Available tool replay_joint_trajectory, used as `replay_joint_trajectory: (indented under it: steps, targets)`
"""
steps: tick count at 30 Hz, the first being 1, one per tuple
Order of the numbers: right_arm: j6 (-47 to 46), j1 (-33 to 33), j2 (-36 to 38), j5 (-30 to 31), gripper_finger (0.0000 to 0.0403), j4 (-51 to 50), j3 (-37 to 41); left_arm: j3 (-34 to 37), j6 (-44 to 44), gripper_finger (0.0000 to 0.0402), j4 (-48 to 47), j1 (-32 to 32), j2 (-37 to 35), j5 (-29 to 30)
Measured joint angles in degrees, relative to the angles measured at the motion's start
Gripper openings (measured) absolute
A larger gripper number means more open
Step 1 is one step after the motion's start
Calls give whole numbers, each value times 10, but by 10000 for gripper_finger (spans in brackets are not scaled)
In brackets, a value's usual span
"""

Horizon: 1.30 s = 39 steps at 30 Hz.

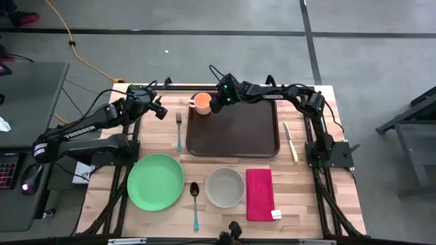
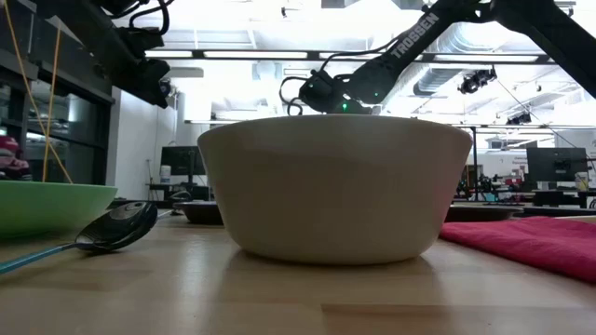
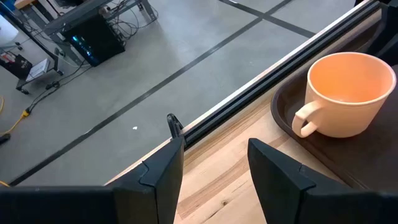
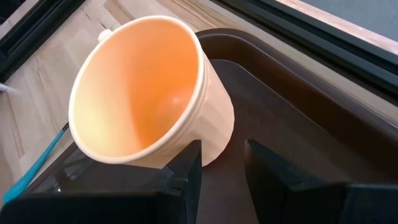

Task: Set up tray
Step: Put the orange mug on the brown tray, then put the green plate to the right of the orange mug on the brown tray

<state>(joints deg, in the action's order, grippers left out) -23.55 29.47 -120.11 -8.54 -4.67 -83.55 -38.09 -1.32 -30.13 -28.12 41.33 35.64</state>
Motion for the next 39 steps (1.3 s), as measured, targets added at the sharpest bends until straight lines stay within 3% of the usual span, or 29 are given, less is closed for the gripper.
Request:
replay_joint_trajectory:
  steps: [30,39]
  targets:
    - [0,-2,1,-11,99,-33,0,0,0,209,0,0,0,0]
    - [9,0,1,-89,99,-109,0,0,0,209,0,0,0,-1]
